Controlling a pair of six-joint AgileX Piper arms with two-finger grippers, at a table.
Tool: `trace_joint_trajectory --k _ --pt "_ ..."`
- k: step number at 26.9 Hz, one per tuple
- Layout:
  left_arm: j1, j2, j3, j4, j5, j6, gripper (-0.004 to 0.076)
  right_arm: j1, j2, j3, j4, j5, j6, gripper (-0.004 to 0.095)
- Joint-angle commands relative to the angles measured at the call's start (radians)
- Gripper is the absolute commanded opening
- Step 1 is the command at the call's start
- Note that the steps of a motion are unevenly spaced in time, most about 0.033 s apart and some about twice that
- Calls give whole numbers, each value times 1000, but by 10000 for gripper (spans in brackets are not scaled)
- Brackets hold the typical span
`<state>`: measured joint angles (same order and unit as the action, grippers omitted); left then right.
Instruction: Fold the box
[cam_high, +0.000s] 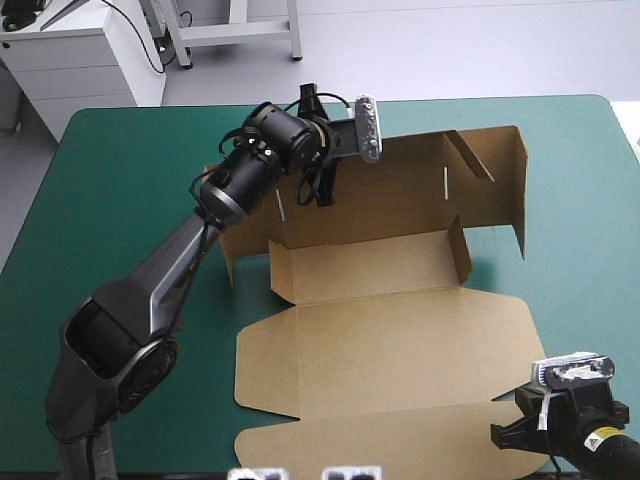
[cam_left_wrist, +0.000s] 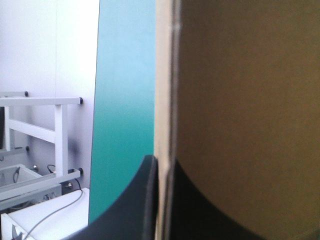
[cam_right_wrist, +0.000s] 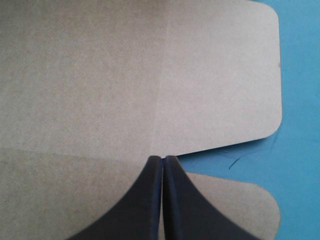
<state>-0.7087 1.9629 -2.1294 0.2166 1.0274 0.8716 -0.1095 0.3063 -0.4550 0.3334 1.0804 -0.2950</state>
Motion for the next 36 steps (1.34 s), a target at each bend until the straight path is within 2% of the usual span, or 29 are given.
trace_joint_trajectory --k 1,7,12,15,22,28,36 --pt "-58 -69 -35 51 -86 -7 -8 3 7 -26 17 -53 -2 -5" --pt "-114 -65 -35 47 -88 -6 -8 3 7 -26 17 -53 -2 -5" --pt "-163 -67 9 61 -152 -31 -9 3 7 -28 17 -61 -2 -5" --pt "-188 -67 67 165 -207 -129 -9 3 7 -49 17 -93 51 -5" --pt "-260 -75 222 494 -231 -447 -9 3 62 -167 -40 -108 136 -5" --pt "-336 -77 306 767 -204 -743 -8 3 211 -335 -63 -158 181 -5" --pt "-371 -77 323 753 -160 -742 -8 3 561 -719 -59 -190 174 -5"
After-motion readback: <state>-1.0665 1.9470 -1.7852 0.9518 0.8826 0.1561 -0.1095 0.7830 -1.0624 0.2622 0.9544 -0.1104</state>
